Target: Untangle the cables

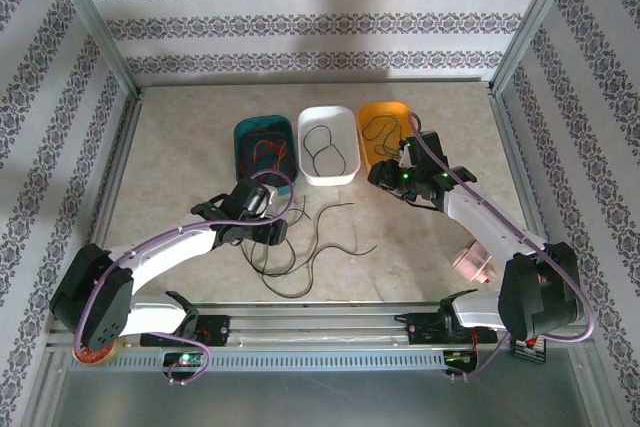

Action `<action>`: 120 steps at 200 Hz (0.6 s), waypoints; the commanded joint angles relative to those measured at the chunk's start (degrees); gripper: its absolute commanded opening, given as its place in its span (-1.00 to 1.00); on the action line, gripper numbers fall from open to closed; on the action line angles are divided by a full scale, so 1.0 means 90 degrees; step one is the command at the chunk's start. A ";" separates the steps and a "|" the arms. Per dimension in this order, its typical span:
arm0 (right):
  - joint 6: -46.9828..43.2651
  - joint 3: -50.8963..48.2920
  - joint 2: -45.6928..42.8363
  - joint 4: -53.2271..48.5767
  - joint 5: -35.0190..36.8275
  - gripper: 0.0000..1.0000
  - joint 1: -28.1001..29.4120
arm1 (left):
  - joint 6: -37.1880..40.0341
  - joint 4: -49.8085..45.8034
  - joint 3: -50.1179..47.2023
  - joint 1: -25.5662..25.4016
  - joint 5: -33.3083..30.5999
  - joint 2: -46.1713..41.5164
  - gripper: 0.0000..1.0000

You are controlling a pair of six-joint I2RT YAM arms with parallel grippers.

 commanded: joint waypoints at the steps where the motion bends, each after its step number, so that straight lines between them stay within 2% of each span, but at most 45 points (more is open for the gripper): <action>1: 0.0099 -0.0012 0.0052 0.0109 -0.0145 -0.14 -0.0057 | 0.0057 -0.0626 0.0168 0.0084 0.0163 0.0046 0.48; 63: 0.0145 -0.0084 0.0009 0.0177 -0.0227 -0.14 -0.0067 | -0.0027 -0.1366 0.0644 0.0057 -0.0280 0.0893 0.34; 83: 0.0145 -0.0134 -0.0025 0.0182 -0.0247 -0.14 -0.0092 | 0.0048 -0.1549 0.0778 -0.0008 -0.0404 0.1047 0.20; 120: 0.0154 -0.0220 -0.0065 0.0216 -0.0266 -0.14 -0.0132 | 0.0197 -0.1768 0.1028 -0.0219 -0.0257 0.1152 0.07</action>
